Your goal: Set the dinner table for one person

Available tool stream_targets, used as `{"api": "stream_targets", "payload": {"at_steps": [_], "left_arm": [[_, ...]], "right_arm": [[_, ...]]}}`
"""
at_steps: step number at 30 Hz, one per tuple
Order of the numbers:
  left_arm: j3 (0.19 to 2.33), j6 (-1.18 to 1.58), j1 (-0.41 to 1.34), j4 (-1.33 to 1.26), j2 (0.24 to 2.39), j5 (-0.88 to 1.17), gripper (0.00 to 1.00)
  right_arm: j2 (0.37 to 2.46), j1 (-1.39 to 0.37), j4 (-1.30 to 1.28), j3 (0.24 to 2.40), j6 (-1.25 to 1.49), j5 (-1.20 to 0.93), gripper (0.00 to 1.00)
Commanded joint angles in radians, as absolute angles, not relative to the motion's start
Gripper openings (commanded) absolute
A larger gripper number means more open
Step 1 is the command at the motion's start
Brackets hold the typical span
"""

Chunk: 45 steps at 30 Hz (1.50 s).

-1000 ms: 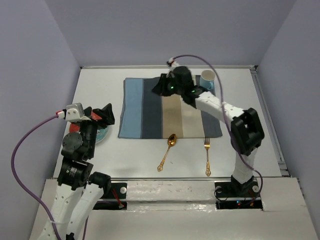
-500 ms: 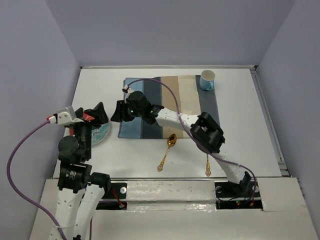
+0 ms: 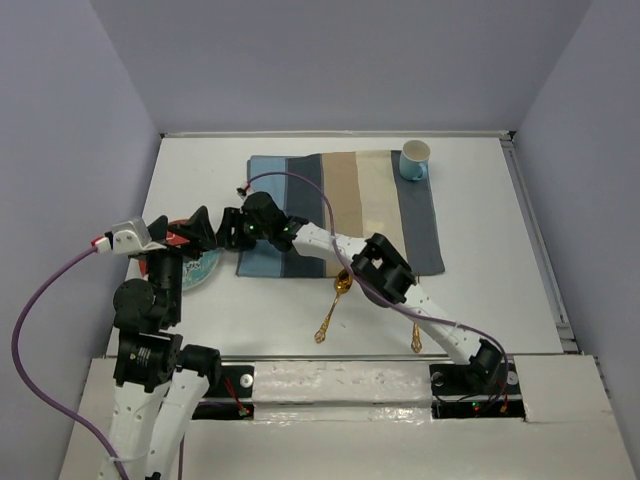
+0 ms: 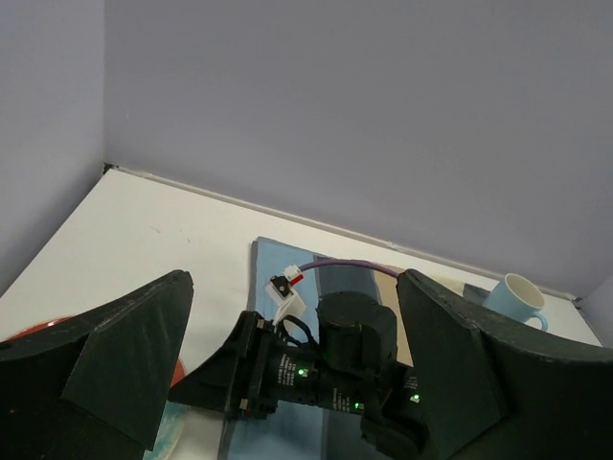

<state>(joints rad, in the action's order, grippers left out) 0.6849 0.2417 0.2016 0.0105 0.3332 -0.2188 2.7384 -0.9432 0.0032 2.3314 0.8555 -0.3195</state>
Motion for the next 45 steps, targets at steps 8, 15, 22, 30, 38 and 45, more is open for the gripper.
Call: {"api": "stream_targets", "payload": {"at_steps": [8, 15, 22, 30, 38, 45], "left_arm": [[0.68, 0.239, 0.213, -0.044, 0.299, -0.213, 0.99], [0.681, 0.239, 0.216, -0.043, 0.296, -0.216, 0.99], [0.683, 0.23, 0.218, -0.034, 0.287, -0.236, 0.99], [0.699, 0.193, 0.221, -0.018, 0.287, -0.348, 0.99], [0.695, 0.201, 0.222, -0.014, 0.287, -0.344, 0.99], [0.686, 0.224, 0.241, -0.015, 0.316, -0.216, 0.99]], "right_arm": [[2.832, -0.971, 0.061, 2.413, 1.012, -0.436, 0.37], [2.838, -0.98, 0.144, 2.395, 1.071, -0.456, 0.0], [2.654, -0.98, 0.199, 2.307, 0.957, -0.442, 0.0], [2.233, -0.908, 0.349, 1.976, 0.906, -0.41, 0.0], [1.851, -0.732, 0.632, 1.39, 1.02, -0.36, 0.0], [1.579, -0.531, 0.69, 0.979, 1.016, -0.308, 0.0]]}}
